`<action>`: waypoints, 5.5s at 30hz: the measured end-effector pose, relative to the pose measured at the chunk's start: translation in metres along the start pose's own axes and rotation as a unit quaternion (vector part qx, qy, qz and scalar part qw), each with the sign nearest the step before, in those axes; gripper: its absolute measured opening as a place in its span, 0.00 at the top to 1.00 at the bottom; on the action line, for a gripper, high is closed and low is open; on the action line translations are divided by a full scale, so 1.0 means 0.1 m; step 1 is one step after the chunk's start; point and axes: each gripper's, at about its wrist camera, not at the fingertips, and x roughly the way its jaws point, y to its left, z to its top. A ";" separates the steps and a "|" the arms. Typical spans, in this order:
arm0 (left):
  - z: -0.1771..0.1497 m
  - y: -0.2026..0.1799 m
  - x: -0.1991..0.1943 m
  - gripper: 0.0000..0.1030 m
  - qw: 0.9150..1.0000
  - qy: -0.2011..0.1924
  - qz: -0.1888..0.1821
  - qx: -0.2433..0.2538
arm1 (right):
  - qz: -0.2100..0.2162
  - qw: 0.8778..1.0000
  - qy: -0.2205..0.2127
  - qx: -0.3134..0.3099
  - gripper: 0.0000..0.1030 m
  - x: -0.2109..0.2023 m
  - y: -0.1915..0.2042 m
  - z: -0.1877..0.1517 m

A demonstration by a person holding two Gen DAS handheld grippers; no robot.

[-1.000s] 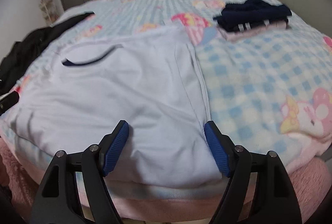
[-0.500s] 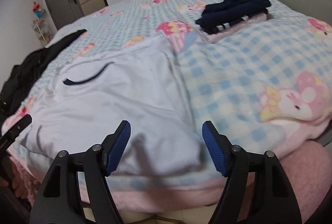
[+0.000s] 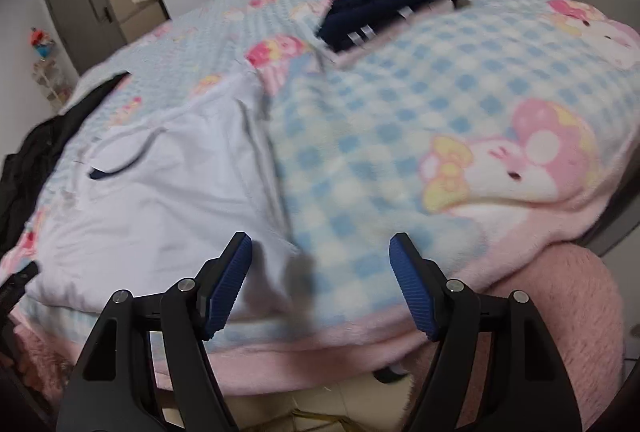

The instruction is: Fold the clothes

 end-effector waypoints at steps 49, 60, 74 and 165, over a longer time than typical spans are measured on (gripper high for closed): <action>-0.20 -0.91 0.08 0.24 0.978 -0.010 -0.011 0.207 | -0.073 0.969 -0.046 -0.230 0.28 -0.03 0.88 -0.33; 0.38 -1.28 0.20 0.24 0.975 -0.014 -0.097 0.200 | 0.070 0.974 -0.071 -0.205 0.21 -0.18 1.01 0.48; 1.47 -0.92 1.63 0.24 0.983 0.091 -0.130 0.088 | 0.038 0.989 0.047 -0.137 0.21 1.19 0.98 1.78; 0.08 0.00 0.06 0.51 0.982 0.124 -0.125 0.074 | 0.110 0.980 0.123 -0.109 0.70 0.00 0.45 0.00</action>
